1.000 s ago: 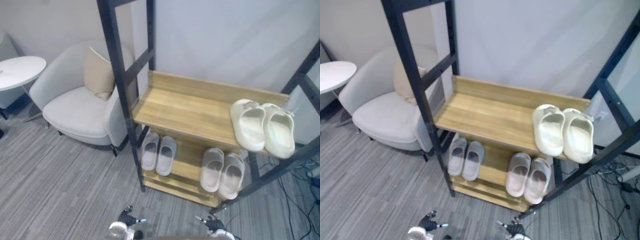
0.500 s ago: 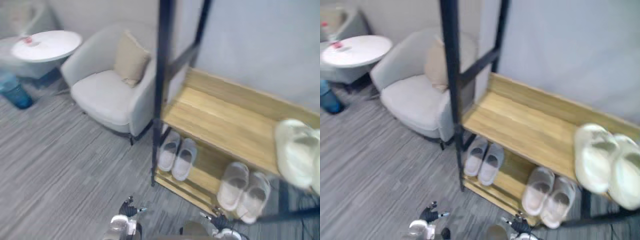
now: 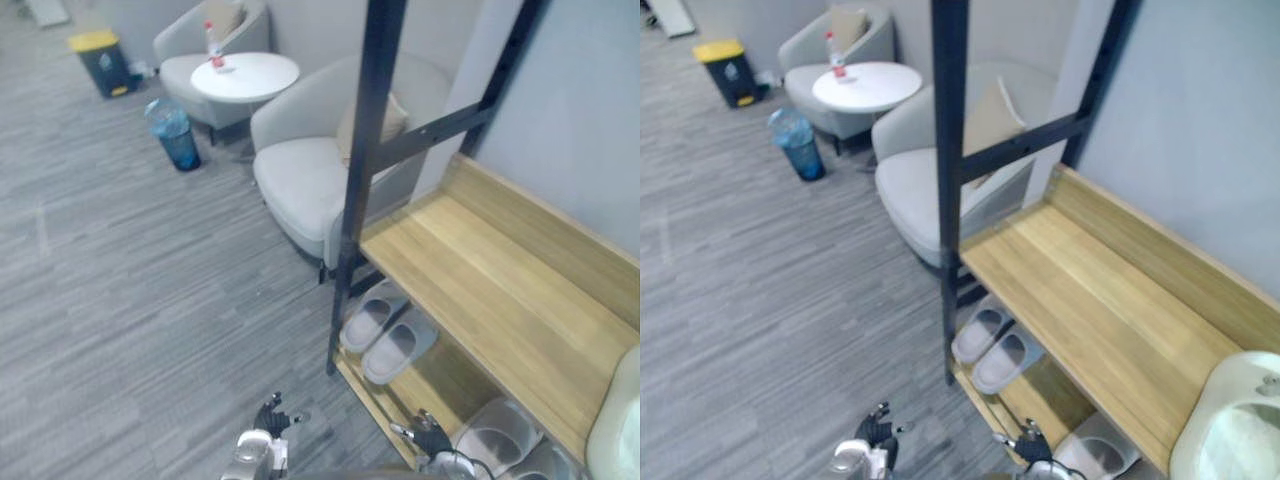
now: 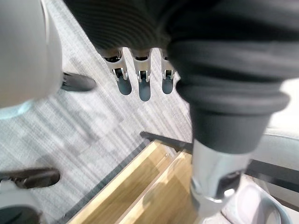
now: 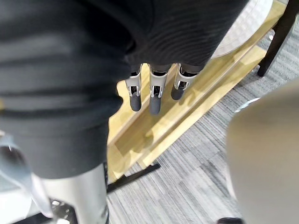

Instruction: Organize the slippers on the shoe rack

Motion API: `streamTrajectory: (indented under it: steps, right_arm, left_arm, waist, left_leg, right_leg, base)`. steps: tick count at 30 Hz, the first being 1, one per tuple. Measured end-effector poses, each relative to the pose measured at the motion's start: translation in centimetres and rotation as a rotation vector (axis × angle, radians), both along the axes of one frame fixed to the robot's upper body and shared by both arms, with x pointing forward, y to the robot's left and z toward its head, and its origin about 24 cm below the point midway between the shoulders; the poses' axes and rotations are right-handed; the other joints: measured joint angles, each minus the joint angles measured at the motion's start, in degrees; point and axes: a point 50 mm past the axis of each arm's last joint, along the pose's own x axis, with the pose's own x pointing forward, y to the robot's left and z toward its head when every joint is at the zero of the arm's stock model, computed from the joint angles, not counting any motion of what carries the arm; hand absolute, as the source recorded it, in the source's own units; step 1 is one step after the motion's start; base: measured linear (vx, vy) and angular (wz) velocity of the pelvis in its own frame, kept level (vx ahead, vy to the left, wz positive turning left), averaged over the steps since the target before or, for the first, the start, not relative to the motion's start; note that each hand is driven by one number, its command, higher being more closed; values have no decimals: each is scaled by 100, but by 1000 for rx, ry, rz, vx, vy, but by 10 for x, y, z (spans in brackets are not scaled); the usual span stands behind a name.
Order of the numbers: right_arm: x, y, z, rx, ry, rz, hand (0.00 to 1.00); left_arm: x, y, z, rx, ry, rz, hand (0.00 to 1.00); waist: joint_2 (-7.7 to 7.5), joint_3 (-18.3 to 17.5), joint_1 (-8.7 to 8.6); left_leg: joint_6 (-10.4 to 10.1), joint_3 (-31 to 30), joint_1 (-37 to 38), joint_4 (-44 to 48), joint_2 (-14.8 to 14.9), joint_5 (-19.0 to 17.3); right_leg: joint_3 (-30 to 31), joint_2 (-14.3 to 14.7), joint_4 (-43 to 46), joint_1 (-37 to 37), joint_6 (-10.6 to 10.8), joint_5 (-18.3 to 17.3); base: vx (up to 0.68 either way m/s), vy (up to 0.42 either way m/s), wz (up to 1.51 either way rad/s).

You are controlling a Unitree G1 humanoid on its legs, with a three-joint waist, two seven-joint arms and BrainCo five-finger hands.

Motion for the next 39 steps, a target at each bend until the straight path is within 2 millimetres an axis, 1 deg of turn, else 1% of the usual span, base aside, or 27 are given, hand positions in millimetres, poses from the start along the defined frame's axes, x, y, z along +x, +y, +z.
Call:
streamTrajectory:
  steps: [1, 3, 4, 5, 6, 7, 8, 11, 13, 14, 15, 16, 17, 19, 22, 23, 25, 26, 28, 29, 30, 31, 32, 34, 36, 38, 39]
  right_arm:
    - [0, -1, 0, -2, 1, -1, 0]
    - [1, -4, 1, -9, -5, -1, 0]
    - [1, -5, 1, -10, -5, -2, 0]
    - [1, -7, 1, -15, -8, -4, 0]
    - [3, -6, 2, -11, -11, -15, 0]
    - [3, -5, 1, -6, -11, -14, 0]
    - [1, 1, 0, 19, -6, -25, 0]
    - [0, 1, 0, 32, -4, -60, 0]
    - [2, -2, 0, 22, -5, -55, 0]
    - [3, -3, 0, 21, -7, -55, 0]
    - [7, -8, 2, 7, -20, -51, 0]
    - [10, -9, 4, 2, -32, -46, 0]
    - [11, -8, 4, 3, -34, -43, 0]
    - [15, -3, 5, 6, -45, -9, 0]
    - [22, -2, 7, 9, -71, -2, 0]
    - [22, -1, 7, 10, -73, -2, 0]
    - [20, -1, 7, 14, -73, -11, 0]
    - [19, -2, 7, 14, -69, -18, 0]
    - [18, -2, 6, 15, -66, -16, 0]
    - [19, -3, 7, 9, -66, -9, 0]
    - [20, -5, 8, -1, -72, 0, 0]
    - [20, -6, 8, -2, -69, -1, 0]
    - [17, -3, 7, -3, -60, 20, 0]
    - [23, 2, 10, 4, -82, 42, 0]
    - [26, 3, 11, 5, -89, 43, 0]
    - [27, 5, 11, 8, -90, 44, 0]
    - [25, 3, 10, -2, -80, 45, 0]
  left_arm:
    - [0, 0, 0, 3, 4, -9, 0]
    - [-2, 1, -1, 18, 12, -45, 0]
    - [-3, 1, -2, 21, 16, -48, 0]
    - [-5, 3, -3, 29, 29, -55, 0]
    - [-3, 9, -3, 55, 28, -80, 0]
    - [-3, 11, -3, 63, 28, -85, 0]
    - [0, 25, -1, 108, 21, -113, 0]
    - [3, 30, 0, 120, 13, -110, 0]
    - [-1, 34, -1, 132, 26, -122, 0]
    - [-3, 34, -2, 131, 31, -121, 0]
    - [-8, 33, -4, 125, 43, -119, 0]
    - [-9, 36, -4, 133, 45, -116, 0]
    - [-8, 38, -3, 138, 45, -114, 0]
    - [-6, 42, -2, 142, 39, -100, 0]
    - [-4, 39, -2, 116, 36, -72, 0]
    - [-5, 38, -2, 112, 38, -65, 0]
    - [-7, 33, -4, 89, 46, -43, 0]
    - [-8, 34, -4, 71, 49, 14, 0]
    - [-8, 32, -4, 48, 40, 62, 0]
    - [-5, 30, -2, 21, 22, 114, 0]
    - [1, 29, 1, 0, -8, 159, 0]
    - [2, 30, 2, -3, -17, 169, 0]
    - [4, 32, 4, -7, -36, 189, 0]
    - [8, 30, 7, -20, -59, 203, 0]
    - [13, 26, 9, -30, -77, 202, 0]
    - [18, 24, 11, -34, -93, 194, 0]
    - [18, 19, 11, -37, -94, 168, 0]
  waist:
    - [-3, -1, -21]
    - [46, -36, -182]
    - [69, -50, -203]
    - [206, -96, -250]
    - [247, -121, -254]
    - [236, -127, -261]
    - [100, -204, -312]
    - [100, -207, -322]
    - [133, -171, -306]
    - [147, -156, -297]
    - [157, -40, -315]
    - [249, 31, -317]
    - [236, 22, -322]
    - [167, 25, -357]
    - [139, 162, -535]
    - [127, 157, -552]
    - [42, 144, -648]
    - [31, 116, -636]
    - [170, 50, -555]
    - [257, 117, -471]
    - [356, 210, -390]
    - [356, 232, -352]
    - [324, 320, -213]
    - [253, 334, -158]
    - [290, 348, -125]
    - [273, 359, -26]
    - [374, 337, 41]
  left_leg:
    - [0, 191, 10, 285, 8, -183]
    - [164, 958, 9, 1060, 321, -650]
    - [174, 1082, 8, 1174, 402, -716]
    - [104, 1494, -38, 1387, 728, -969]
    - [36, 1613, -162, 1259, 570, -1060]
    - [38, 1590, -189, 1191, 511, -1058]
    - [150, 1330, -410, 909, 198, -927]
    - [276, 963, -657, 839, -107, -814]
    - [462, 663, -666, 753, -460, -901]
    - [489, 645, -635, 719, -490, -922]
    - [508, 621, -372, 472, -593, -908]
    - [568, 430, -117, 88, -648, -774]
    - [609, 375, -13, -66, -657, -745]
    - [767, 264, 260, -804, -656, -639]
    - [829, 8, 416, -1008, -693, -558]
    - [808, -72, 426, -988, -718, -551]
    - [618, -436, 411, -605, -830, -601]
    - [483, -614, 408, -348, -779, -788]
    - [309, -423, 247, 296, -531, -946]
    - [147, -225, -351, 1616, -360, -992]
    - [-61, 22, -708, 2710, -106, -827]
    - [-75, 137, -759, 2969, -21, -728]
    - [-64, 556, -810, 3665, 357, -835]
    - [-107, 776, -1071, 3730, 533, -955]
    - [-123, 992, -1388, 3277, 632, -977]
    - [19, 1281, -1558, 2245, 519, -834]
    - [64, 1219, -1585, 664, 216, -261]
  right_leg:
    - [-97, -81, 6, 19, 16, 9]
    - [-470, -260, 5, 71, 128, 73]
    - [-516, -268, 4, 71, 146, 83]
    - [-640, -256, 44, 71, 220, 118]
    - [-549, -247, 38, -22, 362, 87]
    - [-512, -258, 5, -43, 376, 95]
    - [-568, -361, -270, -73, 398, 279]
    - [-633, -471, -456, -25, 430, 428]
    - [-653, -768, 26, -38, 507, 470]
    - [-617, -813, 220, -79, 498, 481]
    - [-326, -952, 1096, -380, 214, 648]
    - [402, -646, 1670, -776, 132, 435]
    - [635, -452, 1731, -891, 151, 326]
    - [950, 284, 1471, -1388, 176, 119]
    - [971, 770, 432, -1567, 125, 308]
    - [1041, 809, 300, -1542, 116, 370]
    - [1329, 781, 114, -1415, -90, 501]
    - [1082, 752, 117, -1221, -258, 659]
    - [773, 779, 24, -1062, -389, 544]
    - [583, 800, 35, -905, -472, 381]
    - [451, 873, -54, -545, -595, 290]
    - [443, 889, -96, -400, -609, 241]
    - [426, 897, -283, 188, -688, 97]
    - [399, 819, -565, 649, -591, -62]
    - [293, 721, -847, 984, -572, -81]
    - [263, 537, -1099, 1253, -562, -86]
    - [294, 456, -1327, 1532, -558, -84]
  base:
    - [-125, 104, 77]
    - [-78, 155, 72]
    - [-28, 244, 63]
    - [15, 264, 74]
    - [15, 264, 74]
    - [-25, 267, 103]
    - [-39, 205, 83]
    - [-33, 208, 102]
    - [-44, 232, 75]
    - [-44, 186, 54]
    - [-19, 175, 47]
    - [0, 137, 49]
    - [115, 54, 58]
    - [159, -36, 61]
    - [196, -84, 74]
    - [247, -99, 100]
    - [297, -140, 121]
    - [349, -159, 114]
    - [368, -149, 83]
    - [531, -185, 74]
    - [439, -158, 64]
    - [534, -109, 28]
    - [341, -56, 10]
    - [408, -41, 17]
    - [393, 42, 20]
    - [464, 128, 9]
    - [495, 182, 5]
